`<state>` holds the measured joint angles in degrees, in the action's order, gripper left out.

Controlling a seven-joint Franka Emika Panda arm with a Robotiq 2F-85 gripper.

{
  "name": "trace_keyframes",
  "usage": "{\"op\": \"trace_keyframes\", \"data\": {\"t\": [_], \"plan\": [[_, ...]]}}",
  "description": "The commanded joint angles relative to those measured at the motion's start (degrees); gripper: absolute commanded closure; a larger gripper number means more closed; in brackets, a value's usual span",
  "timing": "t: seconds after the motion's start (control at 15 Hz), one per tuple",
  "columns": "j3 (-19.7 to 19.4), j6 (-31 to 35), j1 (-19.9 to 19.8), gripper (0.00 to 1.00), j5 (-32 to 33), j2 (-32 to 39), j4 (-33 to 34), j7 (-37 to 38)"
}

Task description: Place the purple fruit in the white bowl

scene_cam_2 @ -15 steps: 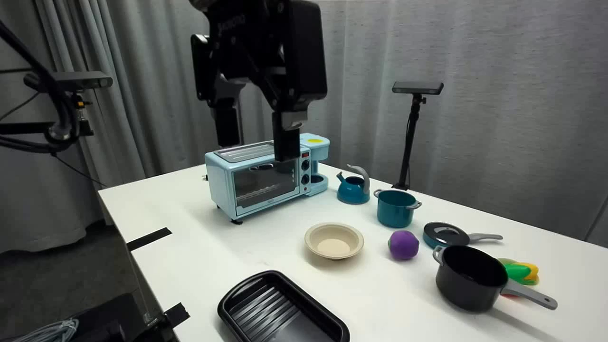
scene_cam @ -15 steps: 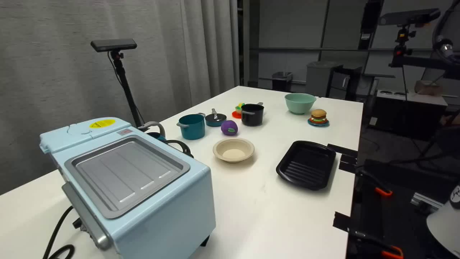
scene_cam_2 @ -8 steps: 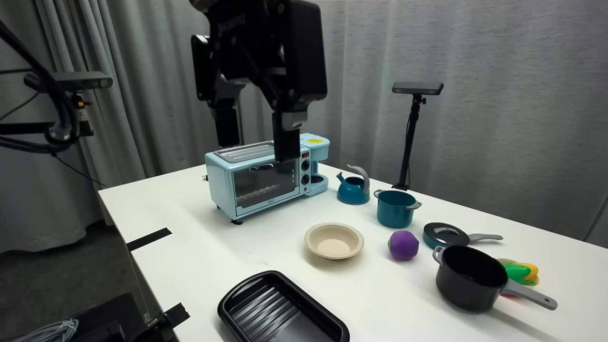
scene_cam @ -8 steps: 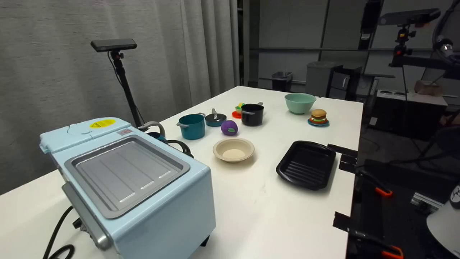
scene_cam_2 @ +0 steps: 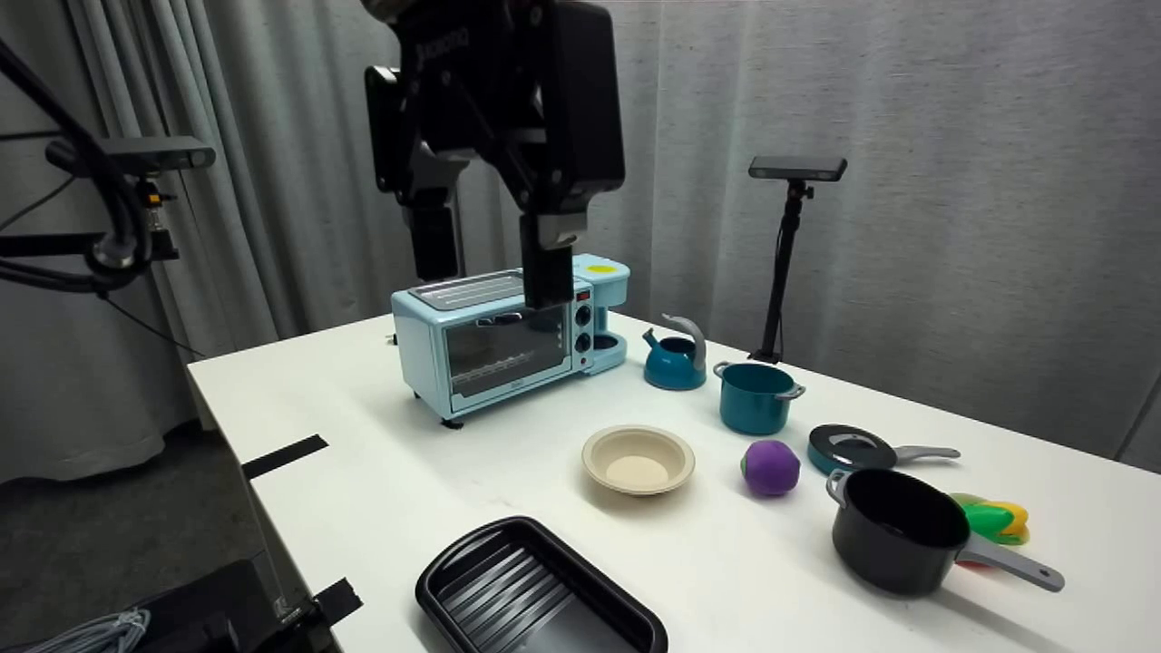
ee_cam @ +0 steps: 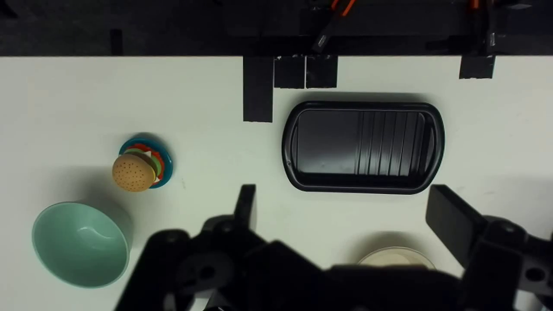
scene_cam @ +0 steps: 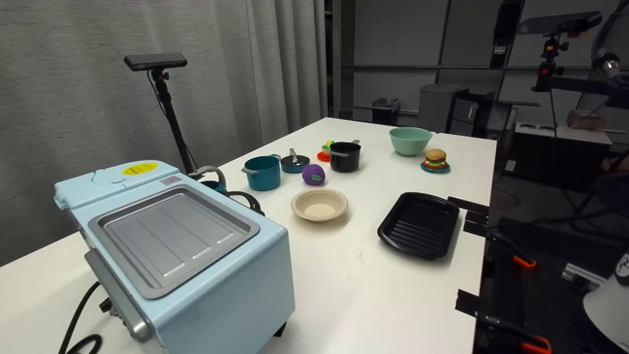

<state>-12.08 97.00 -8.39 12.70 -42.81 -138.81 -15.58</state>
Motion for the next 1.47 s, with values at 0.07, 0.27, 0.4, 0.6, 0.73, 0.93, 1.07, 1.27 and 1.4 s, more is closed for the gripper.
{"op": "trace_keyframes", "data": {"t": [0.07, 0.27, 0.4, 0.6, 0.73, 0.93, 1.07, 1.27, 1.4], "plan": [[-0.3, -0.2, 0.5, 0.0, 0.2, 0.0, 0.2, 0.3], [-0.3, -0.2, 0.5, 0.0, 0.2, 0.0, 0.2, 0.3], [-0.3, -0.2, 0.5, 0.0, 0.2, 0.0, 0.2, 0.3], [-0.3, -0.2, 0.5, 0.0, 0.2, 0.0, 0.2, 0.3], [-0.3, -0.2, 0.5, 0.0, 0.2, 0.0, 0.2, 0.3], [-0.3, -0.2, 0.5, 0.0, 0.2, 0.0, 0.2, 0.3], [-0.4, -0.4, 0.5, 0.0, 0.1, 0.2, 0.3, 0.2], [-0.5, -0.4, 0.7, 0.0, 0.0, 1.4, 0.9, 0.0], [-0.6, -0.4, 0.9, 0.0, -0.1, 2.8, 1.6, -0.2]]}}
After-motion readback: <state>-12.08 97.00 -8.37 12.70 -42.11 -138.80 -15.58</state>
